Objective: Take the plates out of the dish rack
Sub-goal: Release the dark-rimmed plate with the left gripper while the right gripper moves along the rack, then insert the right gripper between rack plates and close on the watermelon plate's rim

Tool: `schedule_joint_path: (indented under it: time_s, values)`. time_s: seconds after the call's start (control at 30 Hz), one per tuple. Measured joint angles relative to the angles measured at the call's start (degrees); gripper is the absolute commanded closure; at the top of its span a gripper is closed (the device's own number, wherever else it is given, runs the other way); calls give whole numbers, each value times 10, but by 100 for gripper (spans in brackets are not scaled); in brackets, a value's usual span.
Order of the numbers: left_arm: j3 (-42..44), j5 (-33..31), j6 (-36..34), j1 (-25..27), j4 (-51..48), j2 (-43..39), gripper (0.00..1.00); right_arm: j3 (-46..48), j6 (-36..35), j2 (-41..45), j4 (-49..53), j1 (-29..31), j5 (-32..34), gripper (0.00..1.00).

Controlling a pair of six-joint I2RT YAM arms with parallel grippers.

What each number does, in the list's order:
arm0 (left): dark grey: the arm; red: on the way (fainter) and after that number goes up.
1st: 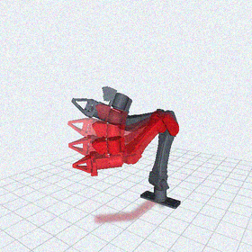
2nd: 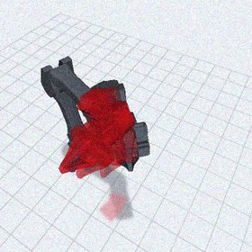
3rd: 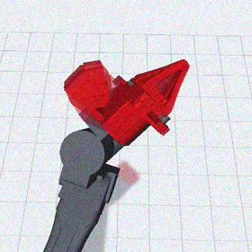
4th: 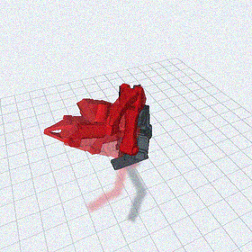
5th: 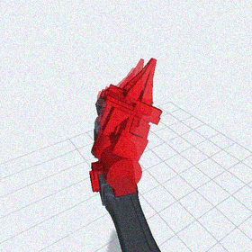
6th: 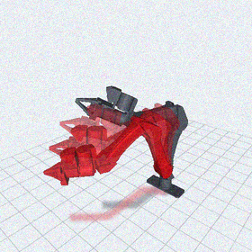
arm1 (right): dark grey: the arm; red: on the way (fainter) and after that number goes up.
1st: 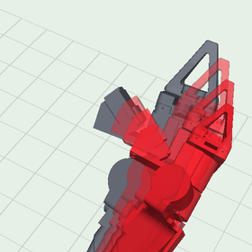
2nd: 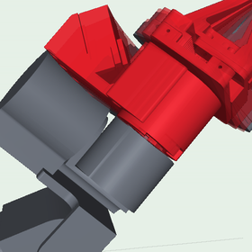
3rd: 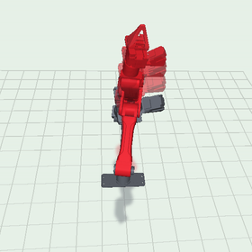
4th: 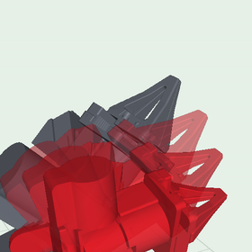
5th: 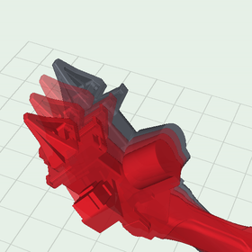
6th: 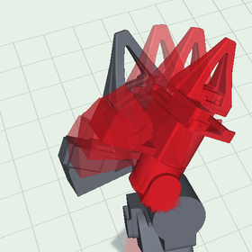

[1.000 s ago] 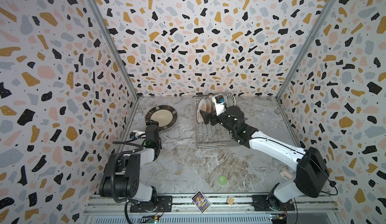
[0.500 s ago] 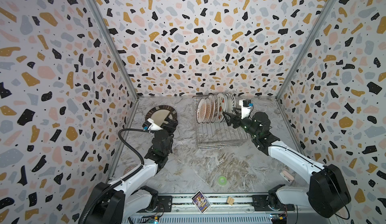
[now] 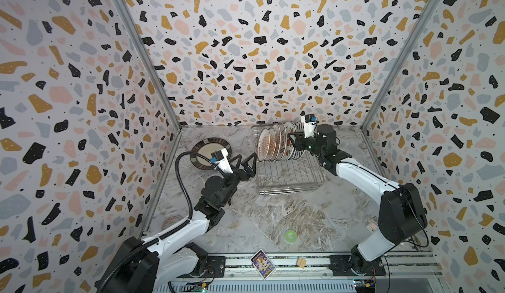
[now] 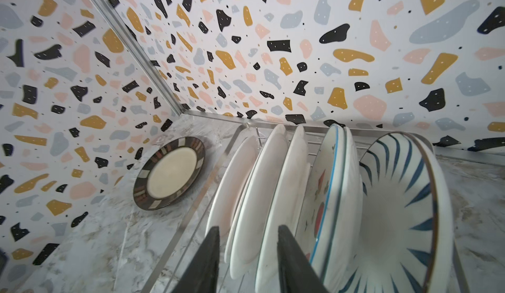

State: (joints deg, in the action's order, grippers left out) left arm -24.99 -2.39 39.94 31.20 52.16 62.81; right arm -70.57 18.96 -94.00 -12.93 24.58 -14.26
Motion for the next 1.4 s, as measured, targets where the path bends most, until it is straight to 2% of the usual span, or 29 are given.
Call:
schedule_joint_path:
  time_s: [0.23, 0.53, 0.9, 1.4]
  values:
    - [-2, 45, 2, 9, 25, 58, 0, -38, -4, -30, 66, 8, 41, 73]
    - [-6, 49, -1, 11, 23, 56, 0, -75, -15, -54, 104, 24, 103, 77]
    - [-43, 71, -2, 30, 28, 96, 0, -75, -24, -54, 122, 26, 149, 77]
    - [-67, 81, -3, 42, 37, 136, 0, -96, -33, -73, 127, 27, 181, 78]
